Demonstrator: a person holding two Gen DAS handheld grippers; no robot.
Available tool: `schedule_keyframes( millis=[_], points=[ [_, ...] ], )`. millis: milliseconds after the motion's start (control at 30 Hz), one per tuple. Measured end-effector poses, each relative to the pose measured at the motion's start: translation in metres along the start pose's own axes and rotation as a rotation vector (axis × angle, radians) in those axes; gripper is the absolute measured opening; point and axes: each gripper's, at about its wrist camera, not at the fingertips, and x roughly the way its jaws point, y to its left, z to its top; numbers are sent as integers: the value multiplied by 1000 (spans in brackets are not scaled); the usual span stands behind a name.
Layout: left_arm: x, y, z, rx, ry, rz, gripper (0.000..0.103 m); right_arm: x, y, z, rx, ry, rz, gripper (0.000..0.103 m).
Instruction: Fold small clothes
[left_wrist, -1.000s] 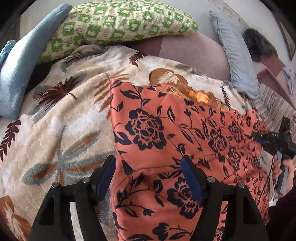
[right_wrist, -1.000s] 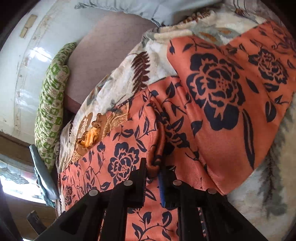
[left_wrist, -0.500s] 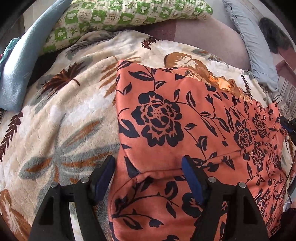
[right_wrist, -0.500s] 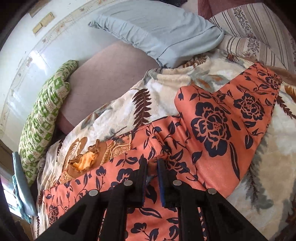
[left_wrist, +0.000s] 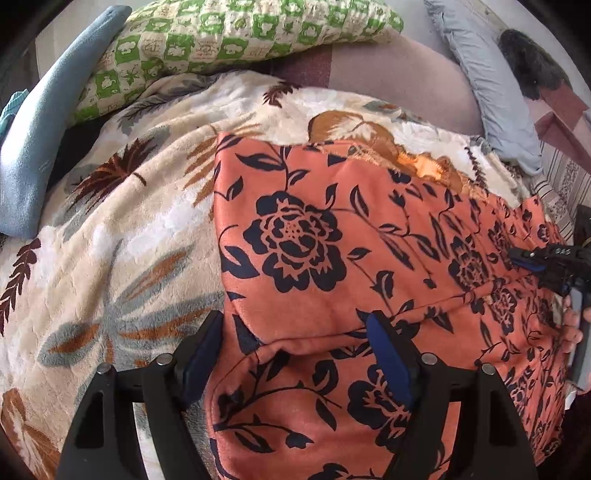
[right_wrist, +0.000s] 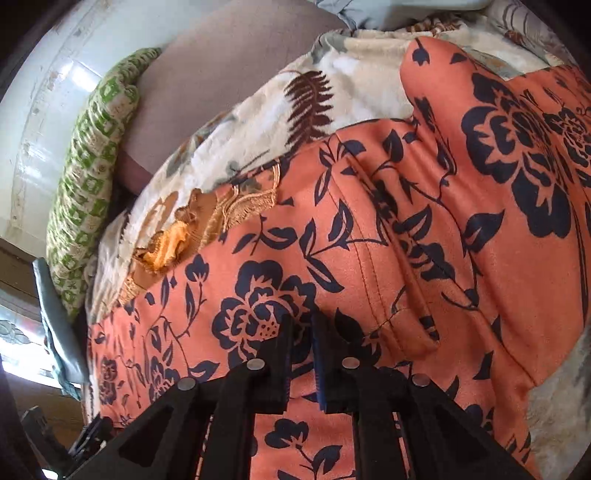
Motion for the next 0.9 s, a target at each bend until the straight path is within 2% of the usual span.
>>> schedule_keyframes(
  millis=[67,167,233,300,333,367,433,500,633,700,800,900],
  points=[
    [5,-3,-1,14,11,30,79,-16,-6,3,-4,0,46,13],
    [3,-7,0,19,4,47,79,-59,-26,8,-17,-125,150,13],
    [2,-6,1,10,4,59,79,-89,-53,11,44,-210,213,16],
    [-2,-11,3,7,-15,81,79,-114,-88,16,148,-298,232,44],
    [-6,-14,5,5,-35,88,79,-126,-109,16,221,-346,236,79],
    [-11,-17,7,2,-56,89,79,-139,-132,14,299,-409,239,88],
    [-20,-25,12,-13,-104,73,79,-155,-175,18,422,-471,257,88],
    [-25,-35,18,-24,-141,40,80,-166,-210,28,480,-505,254,86],
    [-18,-60,21,-6,-150,27,83,-181,-268,58,567,-547,193,78],
    [-7,-72,21,26,-127,67,86,-186,-294,71,593,-562,152,76],
    [18,-77,21,47,-78,146,86,-178,-322,90,632,-544,156,72],
    [34,-77,20,63,-46,210,93,-173,-337,107,645,-550,134,66]
  ],
)
